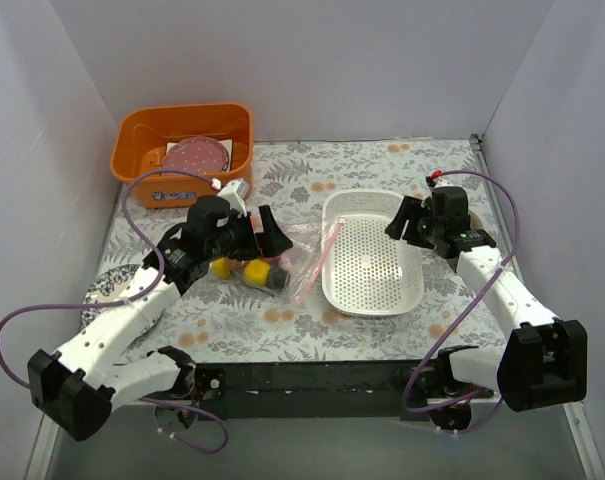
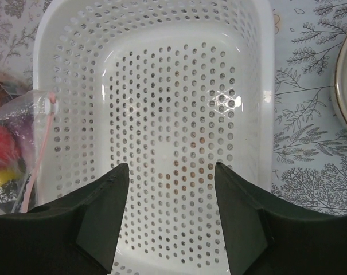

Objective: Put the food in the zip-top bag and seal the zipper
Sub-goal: Reset both arms

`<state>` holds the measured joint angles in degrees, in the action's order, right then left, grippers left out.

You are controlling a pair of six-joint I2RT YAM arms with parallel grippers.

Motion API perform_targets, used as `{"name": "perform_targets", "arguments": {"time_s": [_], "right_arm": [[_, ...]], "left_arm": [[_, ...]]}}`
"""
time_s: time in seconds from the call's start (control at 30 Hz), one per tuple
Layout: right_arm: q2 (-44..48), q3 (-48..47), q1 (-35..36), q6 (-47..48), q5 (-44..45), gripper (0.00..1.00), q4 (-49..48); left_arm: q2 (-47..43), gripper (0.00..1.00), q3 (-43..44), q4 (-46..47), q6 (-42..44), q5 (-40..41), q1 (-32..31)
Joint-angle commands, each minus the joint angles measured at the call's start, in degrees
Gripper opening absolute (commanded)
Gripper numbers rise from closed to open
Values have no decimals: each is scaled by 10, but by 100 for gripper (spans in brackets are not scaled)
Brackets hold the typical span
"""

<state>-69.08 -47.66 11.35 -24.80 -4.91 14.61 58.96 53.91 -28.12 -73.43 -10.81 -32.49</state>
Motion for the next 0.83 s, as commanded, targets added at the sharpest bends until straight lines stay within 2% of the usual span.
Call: {"name": "perform_targets", "arguments": {"time_s": [0.0, 0.1, 0.2, 0.27, 0.37, 0.47, 0.5, 0.63, 0.73, 0.8], "right_arm": [[3, -47, -3, 58, 79, 70, 38], [-23, -87, -13, 77, 167, 75, 80], [-32, -104, -38, 92, 177, 77, 103], [-17, -97, -55, 97, 170, 78, 95], [32, -66, -66, 87, 193, 80, 47], [80, -20, -68, 74, 225, 96, 2], [87, -3, -69, 73, 227, 98, -7], [87, 0, -68, 92, 226, 98, -3], [87, 0, -69, 75, 293, 98, 18], [98, 18, -68, 92, 314, 98, -14]], "left_arm": [[56, 98, 73, -30, 71, 32, 44], [76, 98, 92, -12, 86, 12, 111], [78, 98, 103, 8, 141, -10, 160], [71, 98, 99, 39, 173, 15, 167], [59, 98, 101, 53, 176, 44, 168], [63, 98, 112, 33, 166, 33, 168], [67, 98, 113, 28, 160, 32, 168], [64, 98, 103, 21, 158, 25, 167], [46, 98, 76, 60, 156, 36, 168], [41, 98, 64, 77, 145, 50, 168]]}}
